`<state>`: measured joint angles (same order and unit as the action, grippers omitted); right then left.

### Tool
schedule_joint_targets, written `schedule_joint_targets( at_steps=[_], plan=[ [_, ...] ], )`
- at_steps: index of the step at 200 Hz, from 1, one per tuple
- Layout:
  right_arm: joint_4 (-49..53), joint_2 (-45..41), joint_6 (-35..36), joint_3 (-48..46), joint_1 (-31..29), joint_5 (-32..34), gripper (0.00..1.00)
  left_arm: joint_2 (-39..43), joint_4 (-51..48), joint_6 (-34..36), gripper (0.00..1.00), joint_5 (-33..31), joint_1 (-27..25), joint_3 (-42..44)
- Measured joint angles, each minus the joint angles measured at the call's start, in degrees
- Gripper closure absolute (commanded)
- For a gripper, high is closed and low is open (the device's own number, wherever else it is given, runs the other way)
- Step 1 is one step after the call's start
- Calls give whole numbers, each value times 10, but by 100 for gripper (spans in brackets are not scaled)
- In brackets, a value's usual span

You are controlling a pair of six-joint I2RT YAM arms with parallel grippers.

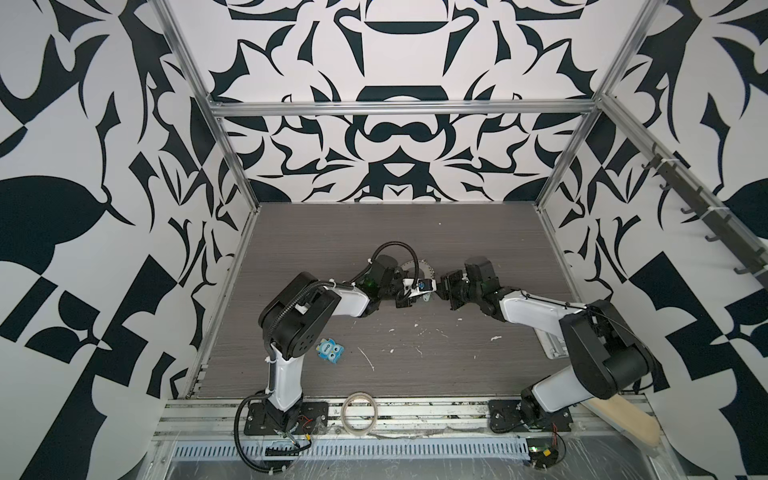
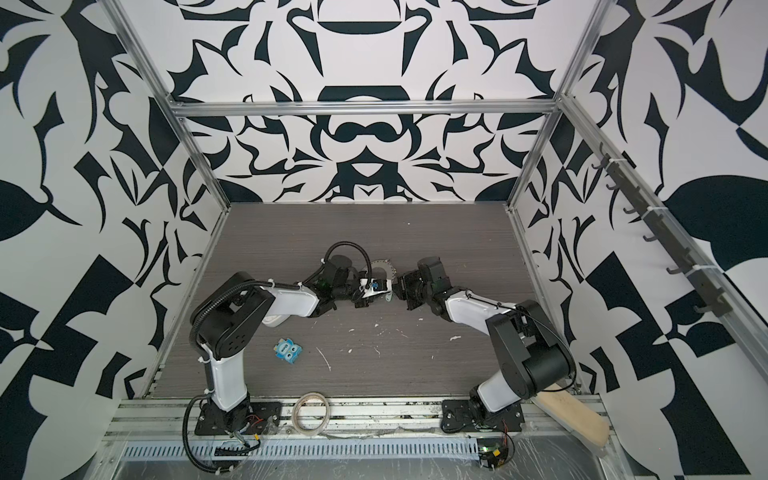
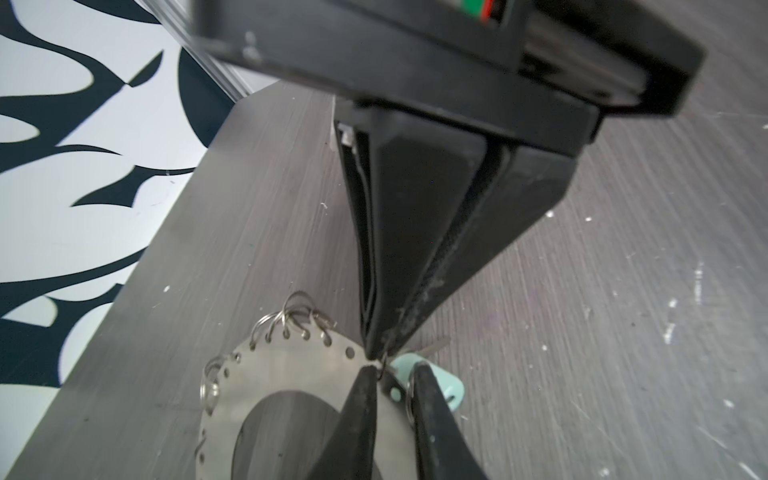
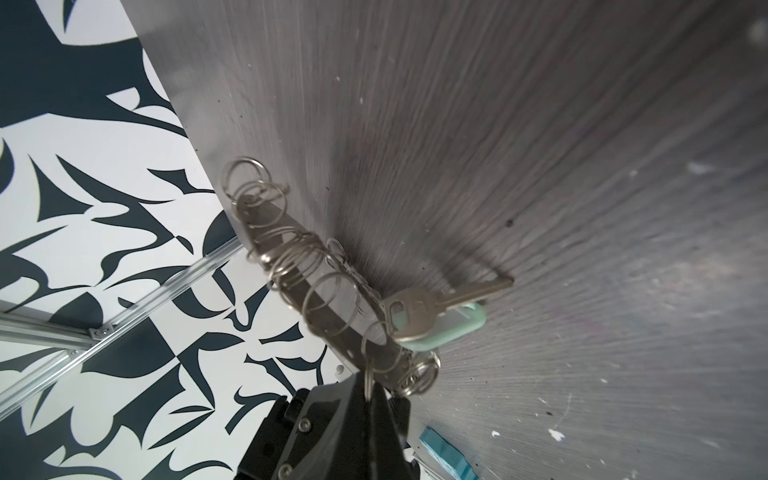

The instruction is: Remove the keys from the keyring

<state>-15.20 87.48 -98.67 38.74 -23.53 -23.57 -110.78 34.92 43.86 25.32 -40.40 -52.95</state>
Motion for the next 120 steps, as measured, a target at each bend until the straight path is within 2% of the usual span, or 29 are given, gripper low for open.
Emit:
schedule_joint_targets(
  at_steps=[44, 120],
  plan=[
    [-18, 0, -15, 0, 3, 1, 100, -14, 56, 20, 85, -30, 0, 6],
    [-45, 5, -24, 0, 5, -6, 100, -34, 164, 30, 85, -65, -1, 35]
  ],
)
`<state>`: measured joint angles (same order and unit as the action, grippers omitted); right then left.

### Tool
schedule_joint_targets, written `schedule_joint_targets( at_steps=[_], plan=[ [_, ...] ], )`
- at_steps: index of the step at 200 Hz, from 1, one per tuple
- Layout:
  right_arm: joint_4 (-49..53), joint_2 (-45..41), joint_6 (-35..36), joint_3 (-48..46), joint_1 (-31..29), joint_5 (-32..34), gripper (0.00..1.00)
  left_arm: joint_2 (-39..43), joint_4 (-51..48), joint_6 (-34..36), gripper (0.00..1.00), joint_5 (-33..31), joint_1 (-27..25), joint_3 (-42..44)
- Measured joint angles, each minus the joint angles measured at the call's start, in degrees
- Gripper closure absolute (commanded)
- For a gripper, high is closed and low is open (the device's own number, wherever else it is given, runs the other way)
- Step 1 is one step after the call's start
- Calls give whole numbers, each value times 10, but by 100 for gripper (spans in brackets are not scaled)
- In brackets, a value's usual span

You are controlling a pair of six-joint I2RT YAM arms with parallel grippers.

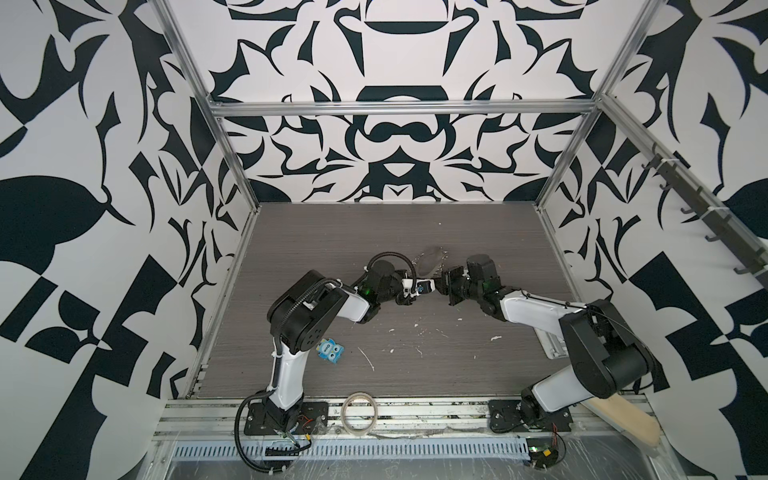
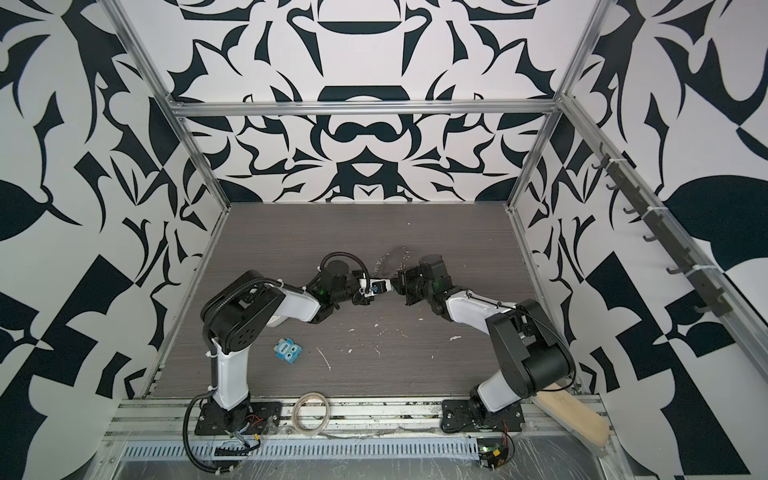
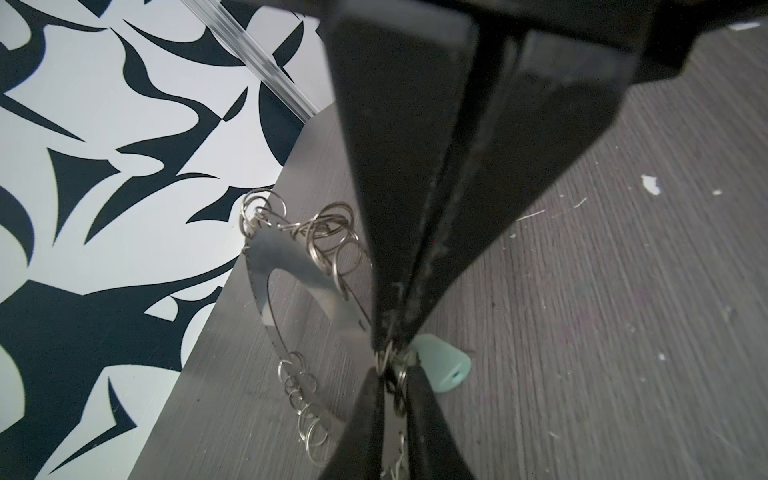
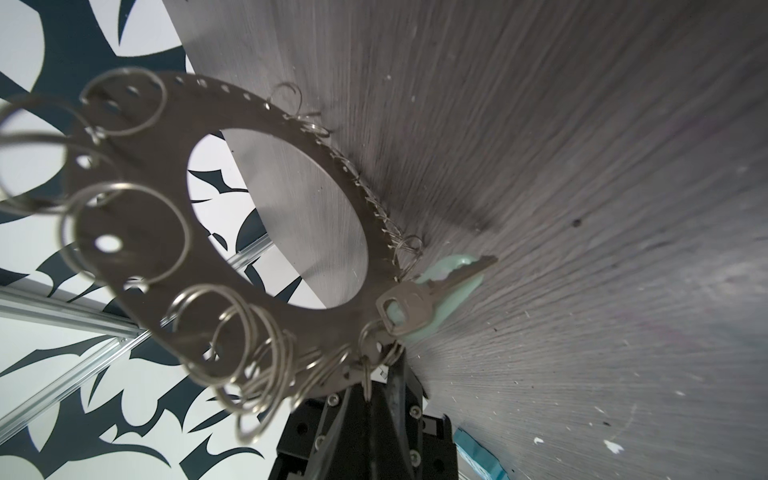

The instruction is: Remove the keys from the keyring

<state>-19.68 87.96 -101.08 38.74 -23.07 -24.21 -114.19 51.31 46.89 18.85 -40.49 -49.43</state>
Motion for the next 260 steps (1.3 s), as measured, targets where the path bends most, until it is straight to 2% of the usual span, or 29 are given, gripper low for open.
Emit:
schedule_joint_targets(
  at_steps=[39, 94, 174, 260],
  plan=[
    [-8, 3, -4, 0, 0, -6, 100, 0, 46, -1, 84, -11, 0, 22],
    [-14, 3, -4, 0, 0, -6, 100, 0, 63, -4, 83, -14, 0, 22],
    [-4, 3, 7, 4, 0, -7, 100, 0, 67, -5, 89, -13, -1, 22],
    [1, 8, 10, 7, 0, -10, 100, 0, 66, 4, 85, -13, -4, 21]
  ],
)
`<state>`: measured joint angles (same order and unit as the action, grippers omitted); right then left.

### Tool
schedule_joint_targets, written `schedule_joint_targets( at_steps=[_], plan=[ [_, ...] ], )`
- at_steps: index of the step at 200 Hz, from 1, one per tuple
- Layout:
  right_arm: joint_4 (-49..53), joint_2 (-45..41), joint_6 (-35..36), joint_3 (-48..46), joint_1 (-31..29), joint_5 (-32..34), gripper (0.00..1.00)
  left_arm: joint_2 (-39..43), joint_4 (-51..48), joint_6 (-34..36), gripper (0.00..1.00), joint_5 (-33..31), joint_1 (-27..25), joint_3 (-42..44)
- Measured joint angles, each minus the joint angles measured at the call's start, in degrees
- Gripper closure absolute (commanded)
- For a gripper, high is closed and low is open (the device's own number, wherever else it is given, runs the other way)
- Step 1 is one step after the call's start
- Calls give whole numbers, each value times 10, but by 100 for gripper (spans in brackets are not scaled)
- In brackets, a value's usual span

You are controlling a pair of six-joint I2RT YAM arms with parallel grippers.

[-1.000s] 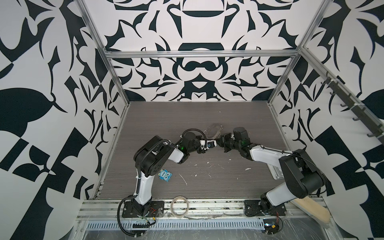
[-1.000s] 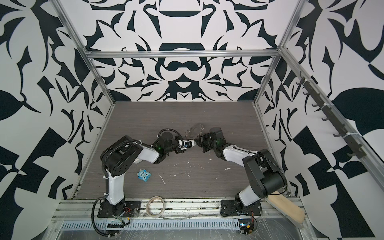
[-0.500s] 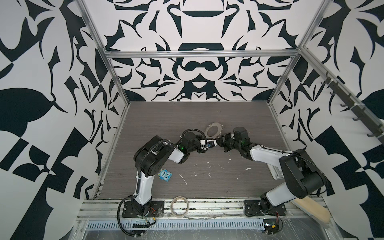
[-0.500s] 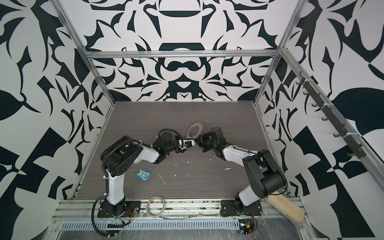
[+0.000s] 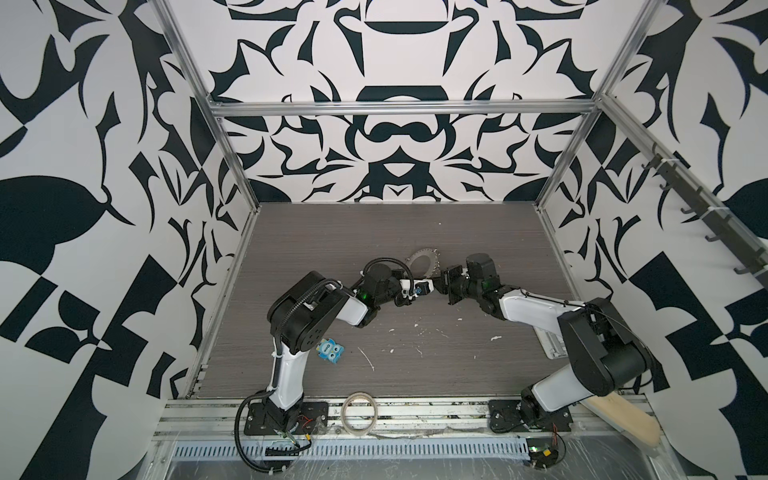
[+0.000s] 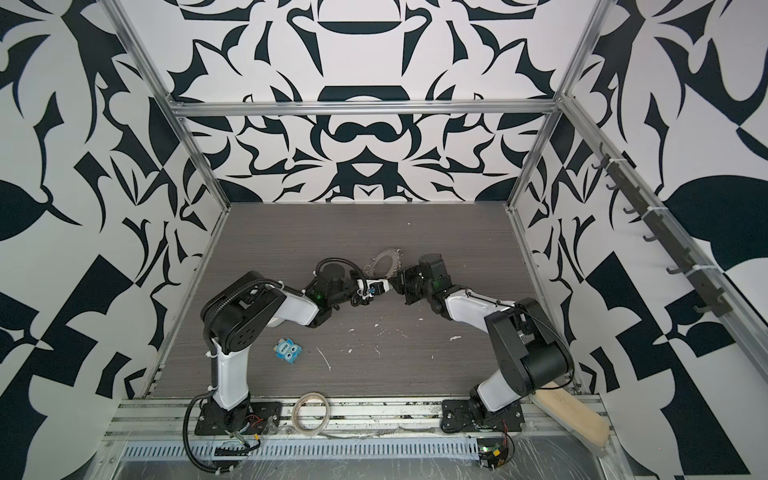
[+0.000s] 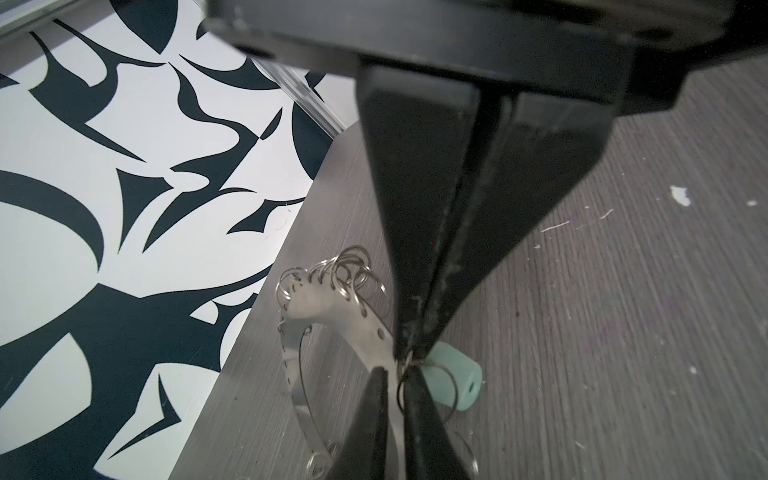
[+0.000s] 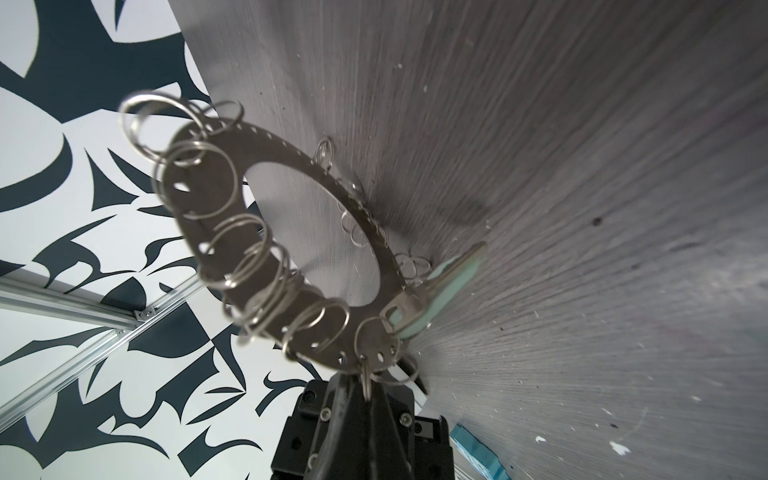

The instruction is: Remove the keys from the keyring

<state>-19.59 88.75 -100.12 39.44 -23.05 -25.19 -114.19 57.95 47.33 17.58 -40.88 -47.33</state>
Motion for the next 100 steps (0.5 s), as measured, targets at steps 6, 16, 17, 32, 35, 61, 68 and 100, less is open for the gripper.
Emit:
schedule_joint_targets(
  at_steps=[6, 16, 17, 32, 35, 61, 68, 100],
  plan=[
    [0, 2, 0, 1, 0, -1, 100, 0, -1, 1, 85, 0, 0, 0],
    [-1, 5, 0, 2, 0, -3, 100, 0, -2, 4, 86, 0, 0, 0],
    [-1, 5, 0, 2, 0, -3, 100, 0, -2, 4, 86, 0, 0, 0],
    [-7, 9, -3, 2, 0, -5, 100, 0, -2, 7, 86, 0, -1, 0],
    [-9, 9, -5, 2, 0, -5, 100, 0, -2, 8, 86, 0, -1, 0],
    [-26, 17, -16, 2, 1, -10, 100, 0, -3, 11, 89, -1, -1, 0],
    [-30, 19, -18, 2, 1, -11, 100, 0, -3, 12, 89, -2, 0, 0],
    [-31, 21, -19, 3, 1, -12, 100, -2, -3, 18, 92, -2, -1, 0]
  ],
)
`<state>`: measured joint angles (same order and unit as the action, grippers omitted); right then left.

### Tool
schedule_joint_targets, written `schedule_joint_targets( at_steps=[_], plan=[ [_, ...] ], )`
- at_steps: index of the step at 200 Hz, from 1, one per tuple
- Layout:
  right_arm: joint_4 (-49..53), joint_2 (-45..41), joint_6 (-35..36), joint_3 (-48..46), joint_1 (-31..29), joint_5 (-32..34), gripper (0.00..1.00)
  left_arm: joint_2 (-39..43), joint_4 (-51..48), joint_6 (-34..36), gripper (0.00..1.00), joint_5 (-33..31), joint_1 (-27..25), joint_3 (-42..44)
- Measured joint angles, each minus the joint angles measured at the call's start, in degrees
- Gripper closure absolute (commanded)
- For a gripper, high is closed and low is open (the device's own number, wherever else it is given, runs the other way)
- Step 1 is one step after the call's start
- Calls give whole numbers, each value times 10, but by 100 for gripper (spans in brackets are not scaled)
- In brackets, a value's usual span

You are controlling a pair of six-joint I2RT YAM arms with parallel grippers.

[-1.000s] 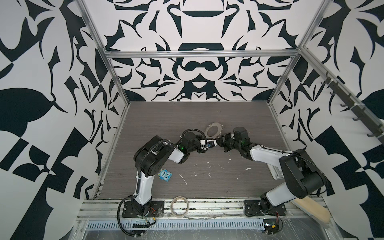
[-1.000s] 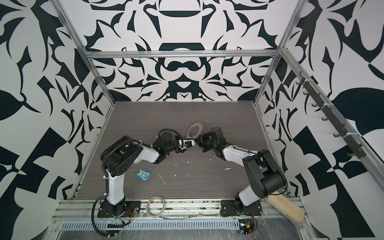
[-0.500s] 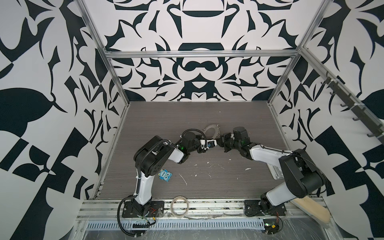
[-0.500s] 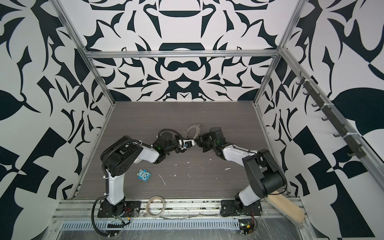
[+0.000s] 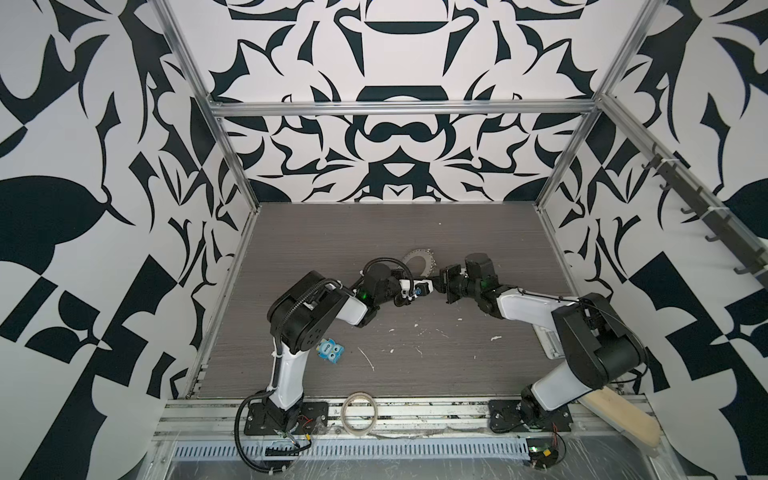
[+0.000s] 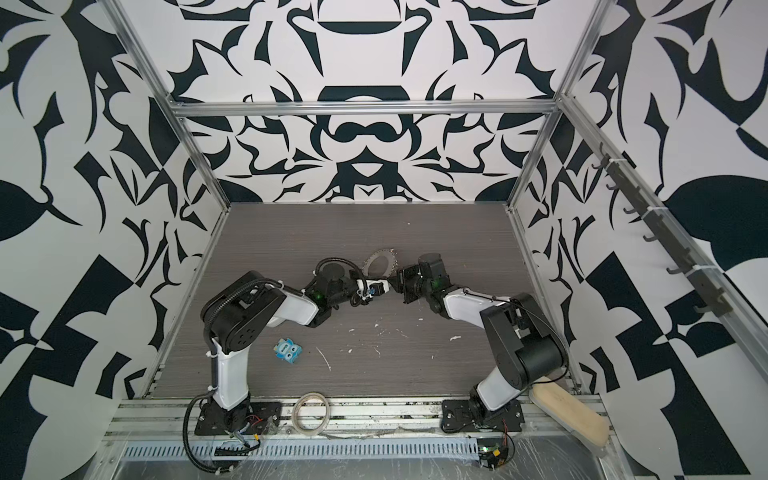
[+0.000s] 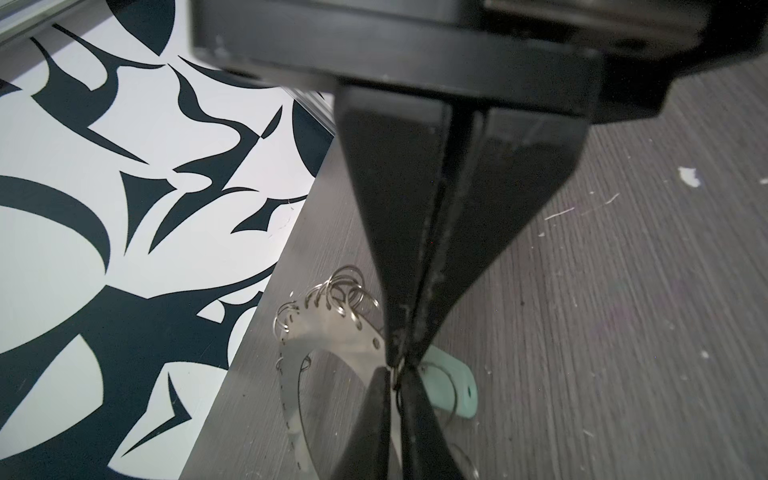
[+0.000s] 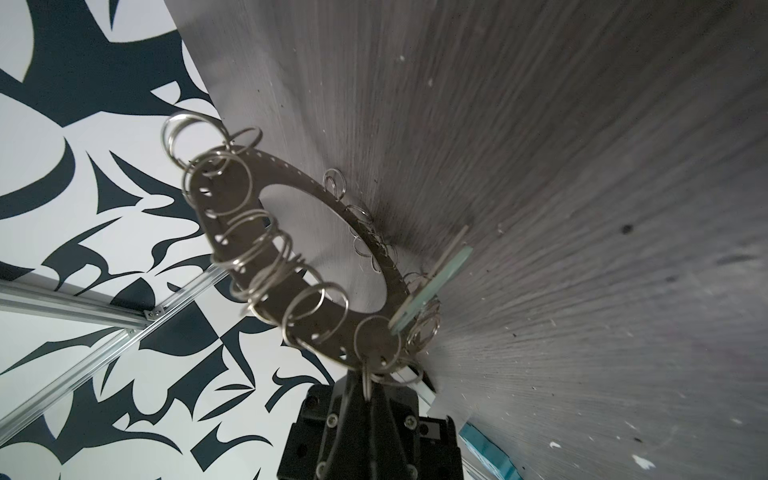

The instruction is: Remove the keys from the keyring

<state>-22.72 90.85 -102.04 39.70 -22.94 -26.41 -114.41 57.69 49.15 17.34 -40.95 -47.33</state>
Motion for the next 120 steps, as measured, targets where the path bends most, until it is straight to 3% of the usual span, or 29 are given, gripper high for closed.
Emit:
schedule_joint_targets(
  at_steps=[54, 86, 120],
  plan=[
    [12, 0, 10, 5, 0, 0, 100, 0, -1, 17, 100, 4, 0, 0],
    [16, 0, 18, 5, 0, 0, 100, 0, -2, 19, 100, 6, 0, 0],
    [25, 0, 22, 6, 0, -5, 84, 2, -14, 28, 100, 6, 0, 0]
  ],
)
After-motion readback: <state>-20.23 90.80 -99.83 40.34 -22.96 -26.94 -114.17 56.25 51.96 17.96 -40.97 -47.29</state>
